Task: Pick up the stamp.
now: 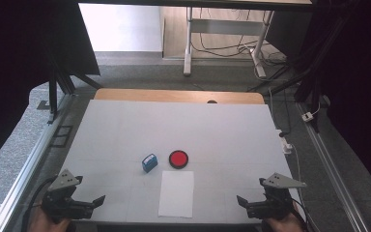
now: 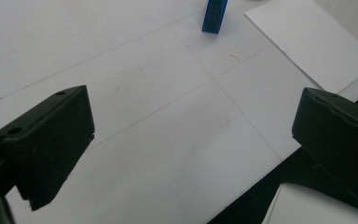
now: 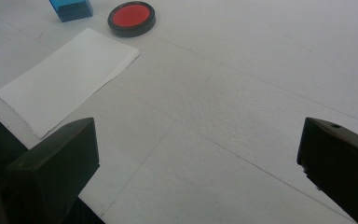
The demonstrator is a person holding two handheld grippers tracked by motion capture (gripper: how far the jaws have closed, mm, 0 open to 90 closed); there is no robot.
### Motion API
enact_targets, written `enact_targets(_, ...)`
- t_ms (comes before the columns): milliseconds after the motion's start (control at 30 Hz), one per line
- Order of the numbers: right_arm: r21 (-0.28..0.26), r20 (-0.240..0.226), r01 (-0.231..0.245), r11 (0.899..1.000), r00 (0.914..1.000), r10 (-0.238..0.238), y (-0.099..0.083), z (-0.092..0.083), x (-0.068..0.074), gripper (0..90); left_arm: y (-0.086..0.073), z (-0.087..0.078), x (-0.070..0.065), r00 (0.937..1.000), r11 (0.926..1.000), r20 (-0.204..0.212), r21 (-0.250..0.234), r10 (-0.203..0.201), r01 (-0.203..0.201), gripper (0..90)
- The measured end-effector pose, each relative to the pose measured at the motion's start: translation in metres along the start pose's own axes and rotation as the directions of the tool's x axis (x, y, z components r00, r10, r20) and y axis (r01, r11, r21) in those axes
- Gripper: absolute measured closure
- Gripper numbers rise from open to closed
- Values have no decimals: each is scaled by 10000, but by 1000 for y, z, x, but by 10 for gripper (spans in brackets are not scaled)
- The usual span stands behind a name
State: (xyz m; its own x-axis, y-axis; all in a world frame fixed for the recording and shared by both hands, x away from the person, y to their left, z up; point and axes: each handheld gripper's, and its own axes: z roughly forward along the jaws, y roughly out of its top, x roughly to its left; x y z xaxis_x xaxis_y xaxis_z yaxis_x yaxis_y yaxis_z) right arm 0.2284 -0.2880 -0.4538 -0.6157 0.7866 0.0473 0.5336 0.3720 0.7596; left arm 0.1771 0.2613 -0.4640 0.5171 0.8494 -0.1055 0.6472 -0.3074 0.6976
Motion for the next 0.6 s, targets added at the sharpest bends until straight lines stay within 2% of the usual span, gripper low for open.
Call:
enact_targets(200, -3, -47, 37, 10000, 10000, -37, 0, 0, 1, 0, 7, 6, -1, 9990, 9996, 379, -175, 246, -239, 0)
enact_targets(233, 5, -48, 38, 10000, 10000, -38, 0, 0, 1, 0, 8, 7, -2, 9986, 9992, 400, -204, 340, -332, 0)
enact_targets(267, 4, -43, 41, 10000, 10000, -41, 0, 0, 0, 0, 10, 9, -2, 9967, 9973, 491, -387, 641, -623, 0)
enact_targets(600, -2, -50, 30, 10000, 10000, -30, 0, 1, 0, 0, 22, 25, -5, 9929, 9945, 721, -514, 949, -913, 0)
